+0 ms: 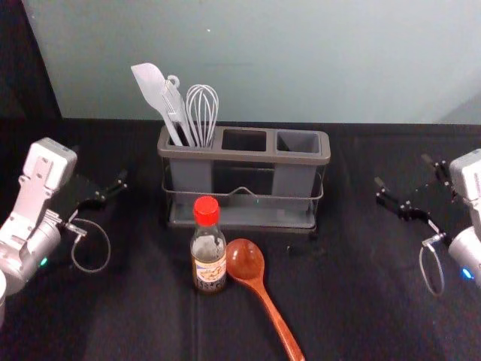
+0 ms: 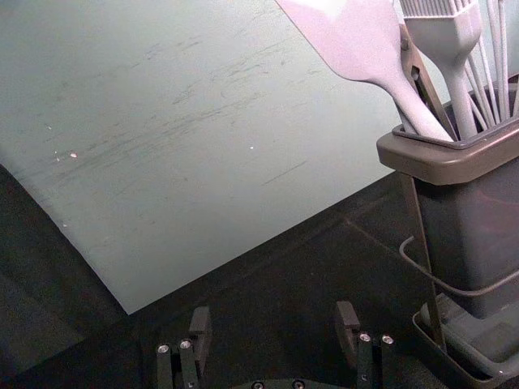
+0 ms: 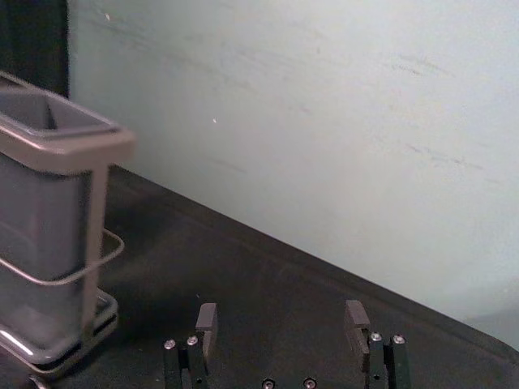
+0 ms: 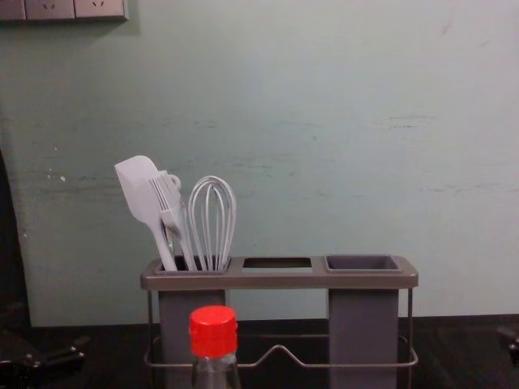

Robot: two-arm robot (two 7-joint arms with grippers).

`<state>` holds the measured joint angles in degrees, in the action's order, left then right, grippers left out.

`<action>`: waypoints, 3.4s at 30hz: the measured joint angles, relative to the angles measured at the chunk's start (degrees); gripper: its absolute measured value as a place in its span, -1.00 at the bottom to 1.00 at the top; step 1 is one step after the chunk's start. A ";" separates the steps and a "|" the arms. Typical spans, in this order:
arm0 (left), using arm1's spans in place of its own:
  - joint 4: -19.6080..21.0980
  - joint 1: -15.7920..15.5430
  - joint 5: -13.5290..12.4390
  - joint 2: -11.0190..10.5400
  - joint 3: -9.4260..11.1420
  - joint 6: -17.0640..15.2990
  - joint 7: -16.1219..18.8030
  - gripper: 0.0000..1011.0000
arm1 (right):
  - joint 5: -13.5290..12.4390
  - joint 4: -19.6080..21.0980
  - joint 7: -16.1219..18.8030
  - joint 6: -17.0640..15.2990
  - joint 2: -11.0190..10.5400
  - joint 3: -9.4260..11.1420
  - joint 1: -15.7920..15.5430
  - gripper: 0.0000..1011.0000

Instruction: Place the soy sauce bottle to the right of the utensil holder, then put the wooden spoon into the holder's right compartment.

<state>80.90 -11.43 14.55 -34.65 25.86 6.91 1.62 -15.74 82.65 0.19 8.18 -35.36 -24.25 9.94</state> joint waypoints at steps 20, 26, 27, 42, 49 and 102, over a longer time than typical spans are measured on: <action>0.00 0.00 0.00 0.00 0.00 0.00 0.00 0.99 | -11.14 15.07 8.76 4.49 -5.22 8.32 -14.12 0.98; 0.00 0.00 0.00 0.00 0.00 0.00 0.00 0.99 | -16.65 20.66 13.57 4.57 -6.75 10.53 -18.89 0.98; 0.00 0.00 0.00 0.00 0.00 0.00 0.00 0.99 | -17.09 21.14 14.04 4.51 -6.82 10.59 -19.17 0.98; 0.00 0.00 0.00 0.00 0.00 0.00 0.00 0.99 | -17.91 23.66 22.15 -2.29 -2.84 4.27 -14.41 0.98; 0.00 0.00 0.00 0.00 0.00 0.00 0.00 0.99 | -14.50 21.72 24.94 -6.48 0.67 -0.74 -9.27 0.98; 0.00 0.00 0.00 0.01 0.00 0.00 0.00 0.99 | -4.67 6.54 27.28 -10.80 16.72 -9.24 4.79 0.98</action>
<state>80.90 -11.43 14.55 -34.64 25.86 6.91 1.62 -20.41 89.19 27.47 -2.62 -18.65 -33.49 14.73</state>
